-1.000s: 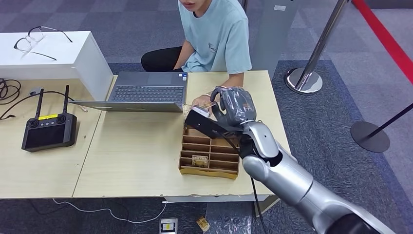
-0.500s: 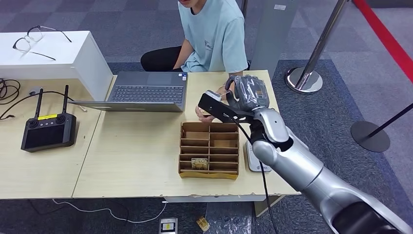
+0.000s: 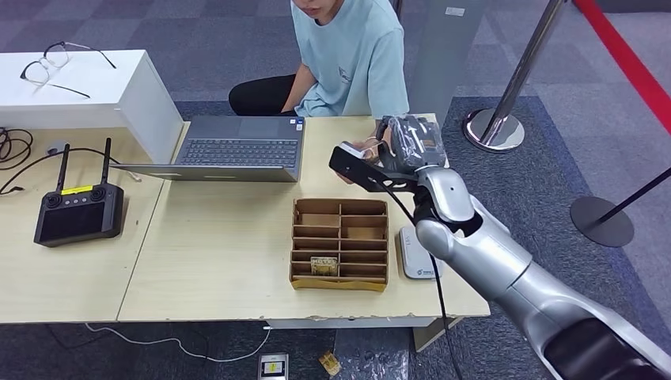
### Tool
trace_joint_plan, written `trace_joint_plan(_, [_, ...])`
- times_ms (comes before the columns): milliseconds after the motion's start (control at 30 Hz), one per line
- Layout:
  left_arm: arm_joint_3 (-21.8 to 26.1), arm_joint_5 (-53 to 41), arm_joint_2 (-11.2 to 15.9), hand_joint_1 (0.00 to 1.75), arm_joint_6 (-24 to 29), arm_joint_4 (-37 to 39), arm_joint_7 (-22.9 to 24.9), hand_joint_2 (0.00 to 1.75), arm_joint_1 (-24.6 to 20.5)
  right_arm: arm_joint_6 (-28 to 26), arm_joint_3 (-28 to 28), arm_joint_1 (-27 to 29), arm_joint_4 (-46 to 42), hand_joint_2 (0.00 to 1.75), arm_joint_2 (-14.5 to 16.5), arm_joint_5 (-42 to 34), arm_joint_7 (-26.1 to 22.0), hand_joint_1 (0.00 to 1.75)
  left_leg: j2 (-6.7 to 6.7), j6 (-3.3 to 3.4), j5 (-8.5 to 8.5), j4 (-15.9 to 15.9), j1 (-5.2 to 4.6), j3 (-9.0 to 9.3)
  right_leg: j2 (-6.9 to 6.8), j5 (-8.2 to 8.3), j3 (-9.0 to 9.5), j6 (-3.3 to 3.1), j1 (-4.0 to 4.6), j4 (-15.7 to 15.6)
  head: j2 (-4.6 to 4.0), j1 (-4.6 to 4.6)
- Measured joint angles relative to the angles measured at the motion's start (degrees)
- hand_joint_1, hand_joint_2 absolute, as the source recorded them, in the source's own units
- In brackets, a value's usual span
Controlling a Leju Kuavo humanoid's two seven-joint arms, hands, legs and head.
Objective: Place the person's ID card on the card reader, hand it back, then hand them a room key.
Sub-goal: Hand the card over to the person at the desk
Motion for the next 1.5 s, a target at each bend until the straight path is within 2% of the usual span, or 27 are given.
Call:
trace_joint_plan(267, [-0.13, -0.19, 0.0, 0.0, -0.5, 0.0, 0.32, 1.75, -0.01, 1.73, 1.81, 0.66, 1.88, 1.75, -0.01, 5.73, 0.02, 1.75, 0.0, 0.0, 0.0, 0.0, 0.0, -0.02, 0.0, 0.0, -0.02, 0.0, 0.0, 0.0, -0.01, 0.01])
trace_joint_plan(300, [-0.21, -0.21, 0.0, 0.0, -0.54, 0.0, 0.34, 1.75, -0.02, 2.04, 2.05, 0.69, 2.12, 1.75, -0.01, 6.49, 0.04, 1.7, 0.0, 0.0, 0.0, 0.0, 0.0, -0.02, 0.0, 0.0, -0.03, 0.0, 0.0, 0.0, -0.01, 0.01])
trace_joint_plan(333, [-0.3, -0.25, 0.0, 0.0, -0.57, 0.0, 0.37, 1.75, -0.02, 2.34, 2.3, 0.72, 2.37, 1.75, -0.02, 7.23, 0.08, 1.51, 0.0, 0.0, 0.0, 0.0, 0.0, -0.02, 0.0, 0.0, -0.03, 0.0, 0.0, 0.0, 0.0, 0.01])
trace_joint_plan(433, [-0.62, -0.37, 0.0, 0.0, -0.68, 0.0, 0.5, 1.75, -0.03, 2.92, 2.77, 0.87, 3.03, 1.75, -0.03, 9.2, 0.2, 0.25, 0.0, 0.0, 0.0, 0.0, 0.0, -0.02, 0.0, 0.0, -0.03, 0.0, 0.0, 0.0, 0.0, 0.01])
trace_joint_plan(467, [-0.73, -0.39, 0.0, 0.0, -0.69, 0.0, 0.55, 1.75, -0.03, 2.99, 2.82, 0.99, 3.23, 1.75, -0.05, 9.72, 0.25, 0.0, 0.0, 0.0, 0.0, 0.0, 0.0, -0.03, 0.0, 0.0, -0.03, 0.0, 0.0, 0.0, 0.0, 0.01])
trace_joint_plan(967, [-1.36, -0.43, 0.01, 0.0, -0.83, 0.0, 0.94, 1.75, -0.03, -1.67, 2.25, 3.13, 3.02, 1.75, -0.26, 13.41, -0.02, 0.0, 0.0, 0.0, 0.0, 0.01, 0.0, -0.04, 0.0, 0.0, -0.04, 0.0, 0.0, 0.0, 0.0, 0.01])
trace_joint_plan(1200, [-1.35, 0.65, 0.06, 0.0, -0.39, 0.0, 0.96, 1.75, -0.02, -2.83, 1.06, 5.06, -2.8, 1.75, 0.08, 18.22, -0.27, 0.0, 0.0, 0.0, 0.0, 0.0, 0.0, -0.04, 0.0, 0.0, -0.05, 0.0, 0.0, 0.0, 0.0, 0.0])
trace_joint_plan(1500, [-0.91, 3.26, 0.07, 0.0, 0.46, 0.0, 1.26, 1.75, 0.14, -3.94, -1.85, 10.49, -14.31, 1.75, -0.47, 22.96, 0.92, 0.0, 0.0, 0.0, 0.0, 0.0, 0.0, -0.04, 0.0, -0.01, -0.07, 0.01, 0.0, 0.0, 0.0, 0.01])
